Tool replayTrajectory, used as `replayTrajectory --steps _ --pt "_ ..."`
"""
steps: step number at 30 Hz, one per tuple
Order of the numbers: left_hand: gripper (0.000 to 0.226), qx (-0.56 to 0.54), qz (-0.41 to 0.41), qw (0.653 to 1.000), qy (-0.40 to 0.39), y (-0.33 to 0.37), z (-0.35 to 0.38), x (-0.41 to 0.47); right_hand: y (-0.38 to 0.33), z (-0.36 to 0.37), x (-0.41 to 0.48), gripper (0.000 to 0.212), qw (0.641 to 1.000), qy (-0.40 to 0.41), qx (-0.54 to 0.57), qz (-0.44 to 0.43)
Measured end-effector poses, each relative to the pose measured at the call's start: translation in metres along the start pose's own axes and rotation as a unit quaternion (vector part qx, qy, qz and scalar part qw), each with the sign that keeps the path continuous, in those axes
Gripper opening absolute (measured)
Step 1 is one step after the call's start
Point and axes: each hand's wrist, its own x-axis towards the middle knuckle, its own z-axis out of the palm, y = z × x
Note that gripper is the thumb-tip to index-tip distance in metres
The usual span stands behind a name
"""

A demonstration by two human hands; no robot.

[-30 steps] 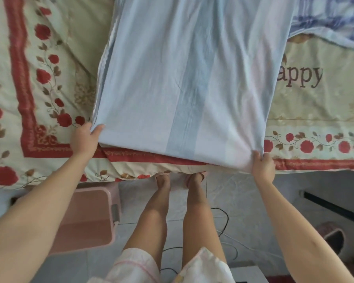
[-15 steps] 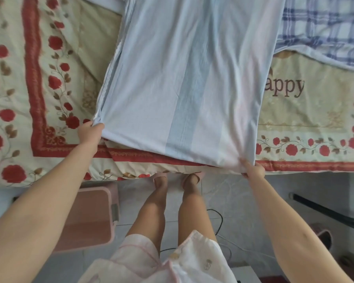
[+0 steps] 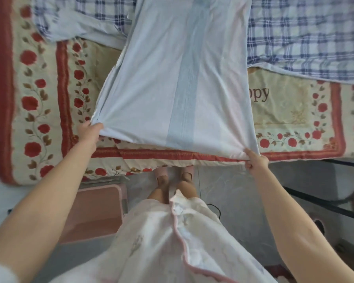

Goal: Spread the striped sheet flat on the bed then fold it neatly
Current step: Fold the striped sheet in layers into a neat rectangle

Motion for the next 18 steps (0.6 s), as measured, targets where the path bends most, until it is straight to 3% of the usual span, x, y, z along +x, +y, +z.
replayTrajectory --steps 4,6,8,11,14,16,18 --pt "0.035 0.032 -0.078 0.996 -0.025 -0.004 -0.004 -0.035 0.018 -0.034 -0.002 0.023 0.996 -0.034 -0.046 0.069" --pt "0.011 0.044 -0.187 0.979 -0.069 -0.009 -0.008 -0.048 0.036 -0.054 0.002 0.015 0.987 -0.076 -0.057 0.127" --pt "0.014 -0.003 -0.287 0.953 -0.094 -0.008 -0.007 -0.060 0.041 -0.068 0.003 0.008 0.979 -0.106 -0.043 0.170" --pt "0.014 -0.133 -0.348 0.925 -0.082 0.014 0.012 -0.069 0.006 -0.057 -0.011 0.024 0.979 -0.126 0.034 0.156" --pt "0.014 -0.326 -0.258 0.905 -0.084 0.097 0.049 -0.063 -0.104 -0.022 -0.035 0.035 0.958 -0.176 0.203 0.102" --pt "0.008 -0.382 -0.144 0.903 -0.135 0.185 0.063 -0.074 -0.200 -0.009 -0.072 0.035 0.933 -0.241 0.267 -0.017" --pt "0.022 -0.435 -0.005 0.880 -0.193 0.292 0.055 -0.107 -0.302 -0.019 -0.121 0.045 0.876 -0.296 0.348 -0.155"
